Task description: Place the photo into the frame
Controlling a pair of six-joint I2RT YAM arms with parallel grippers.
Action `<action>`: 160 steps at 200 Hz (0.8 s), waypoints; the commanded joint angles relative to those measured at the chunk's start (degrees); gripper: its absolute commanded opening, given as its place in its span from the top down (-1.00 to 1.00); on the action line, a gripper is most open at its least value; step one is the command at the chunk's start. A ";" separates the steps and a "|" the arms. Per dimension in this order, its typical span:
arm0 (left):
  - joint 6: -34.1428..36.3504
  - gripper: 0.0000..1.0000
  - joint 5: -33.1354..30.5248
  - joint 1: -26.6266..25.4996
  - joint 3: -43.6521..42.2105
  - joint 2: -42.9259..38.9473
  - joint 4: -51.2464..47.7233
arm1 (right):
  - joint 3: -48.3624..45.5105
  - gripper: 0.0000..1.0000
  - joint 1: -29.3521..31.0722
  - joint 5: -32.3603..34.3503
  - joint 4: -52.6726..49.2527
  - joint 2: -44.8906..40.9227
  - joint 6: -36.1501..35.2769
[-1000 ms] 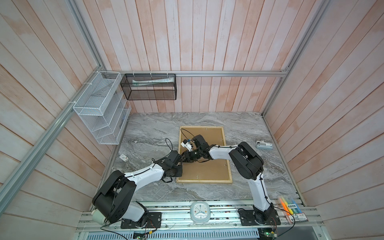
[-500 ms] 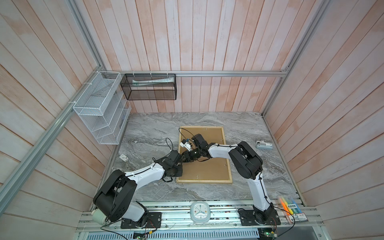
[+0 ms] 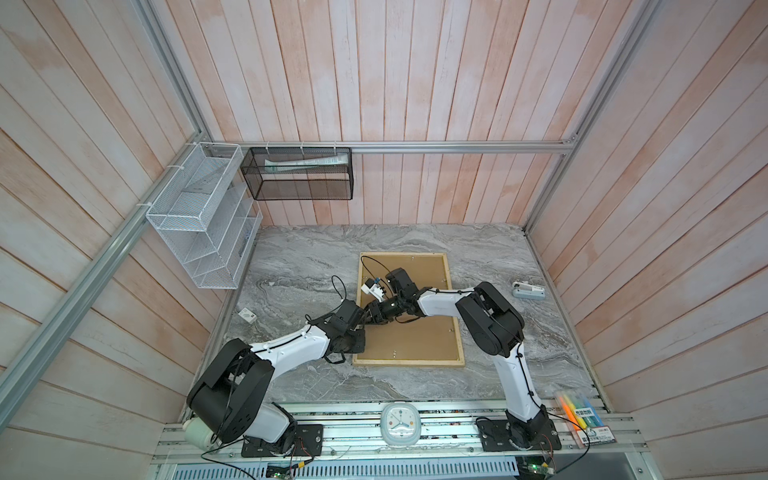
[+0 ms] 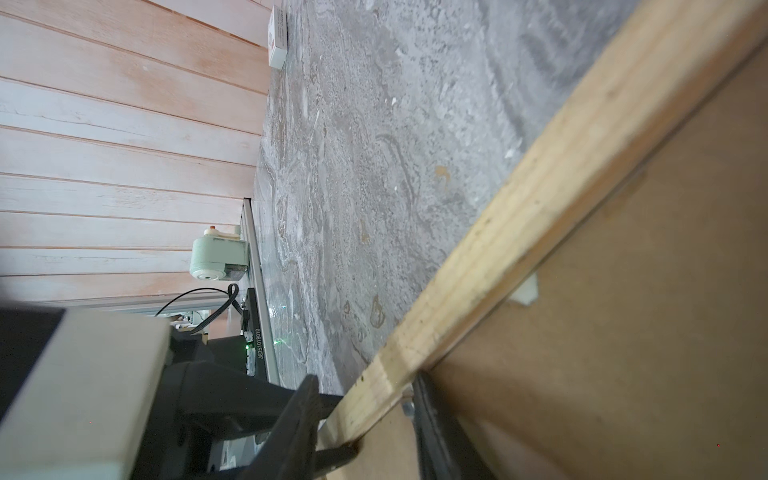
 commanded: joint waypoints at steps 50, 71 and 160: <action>1.63 0.59 -1.31 -0.37 -0.22 4.00 2.53 | -5.08 0.21 5.97 -1.59 0.85 5.41 5.01; 1.55 0.59 -1.48 -0.37 -0.12 4.19 2.46 | -4.25 0.21 6.35 -2.48 -1.28 5.46 2.98; 1.18 0.60 -2.64 -0.29 0.76 5.30 1.59 | -4.11 0.21 7.31 -6.42 -1.22 5.06 1.13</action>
